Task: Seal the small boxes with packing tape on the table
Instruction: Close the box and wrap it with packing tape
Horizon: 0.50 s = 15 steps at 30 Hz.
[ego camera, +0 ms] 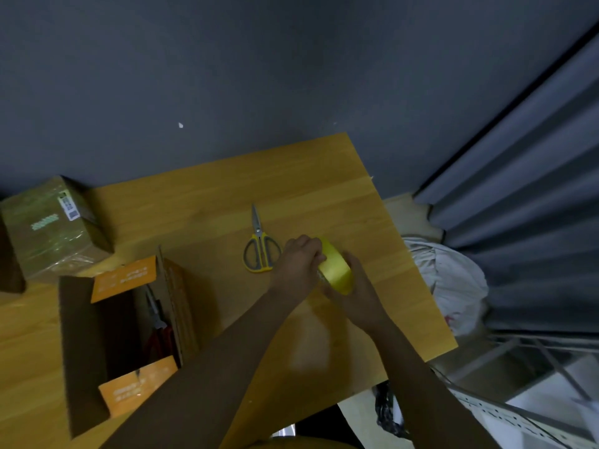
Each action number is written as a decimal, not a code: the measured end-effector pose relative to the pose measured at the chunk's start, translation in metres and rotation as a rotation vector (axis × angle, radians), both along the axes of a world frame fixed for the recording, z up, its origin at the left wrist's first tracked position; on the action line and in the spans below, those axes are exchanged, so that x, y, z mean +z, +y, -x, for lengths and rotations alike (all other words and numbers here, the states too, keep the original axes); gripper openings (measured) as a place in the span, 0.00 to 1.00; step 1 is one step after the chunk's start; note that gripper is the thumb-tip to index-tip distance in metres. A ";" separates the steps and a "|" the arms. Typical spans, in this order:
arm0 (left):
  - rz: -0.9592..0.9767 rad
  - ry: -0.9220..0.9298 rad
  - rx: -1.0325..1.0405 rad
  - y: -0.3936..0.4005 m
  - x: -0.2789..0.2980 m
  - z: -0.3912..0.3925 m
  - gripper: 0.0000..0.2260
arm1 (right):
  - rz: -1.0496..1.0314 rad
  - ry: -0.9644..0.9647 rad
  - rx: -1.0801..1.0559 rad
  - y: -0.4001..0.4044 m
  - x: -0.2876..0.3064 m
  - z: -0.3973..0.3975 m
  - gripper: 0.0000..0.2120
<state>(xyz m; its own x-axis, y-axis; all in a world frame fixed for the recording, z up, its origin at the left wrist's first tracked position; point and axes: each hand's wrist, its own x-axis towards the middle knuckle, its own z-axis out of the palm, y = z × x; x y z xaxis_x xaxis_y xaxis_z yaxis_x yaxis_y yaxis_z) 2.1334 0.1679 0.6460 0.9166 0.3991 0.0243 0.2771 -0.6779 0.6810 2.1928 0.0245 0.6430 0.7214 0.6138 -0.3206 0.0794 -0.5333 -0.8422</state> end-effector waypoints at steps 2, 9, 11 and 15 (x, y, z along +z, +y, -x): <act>0.017 0.011 0.023 0.004 -0.004 0.002 0.04 | 0.107 0.005 0.010 0.002 0.003 -0.002 0.22; 0.216 -0.081 0.207 0.030 0.004 0.011 0.10 | -0.039 0.137 -0.011 -0.002 0.038 -0.008 0.07; 0.215 -0.074 0.212 0.029 0.007 0.013 0.09 | 0.127 -0.039 0.027 -0.004 0.039 -0.012 0.13; 0.305 -0.094 0.312 0.024 -0.004 0.021 0.09 | 0.392 -0.292 0.043 0.008 0.031 -0.013 0.27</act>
<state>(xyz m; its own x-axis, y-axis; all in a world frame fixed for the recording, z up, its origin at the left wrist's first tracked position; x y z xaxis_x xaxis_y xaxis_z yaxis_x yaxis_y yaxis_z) 2.1120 0.1921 0.6416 0.7502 0.6584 -0.0602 0.3640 -0.3352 0.8690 2.2053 0.0329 0.6744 0.7920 0.5187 -0.3220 0.3113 -0.7969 -0.5178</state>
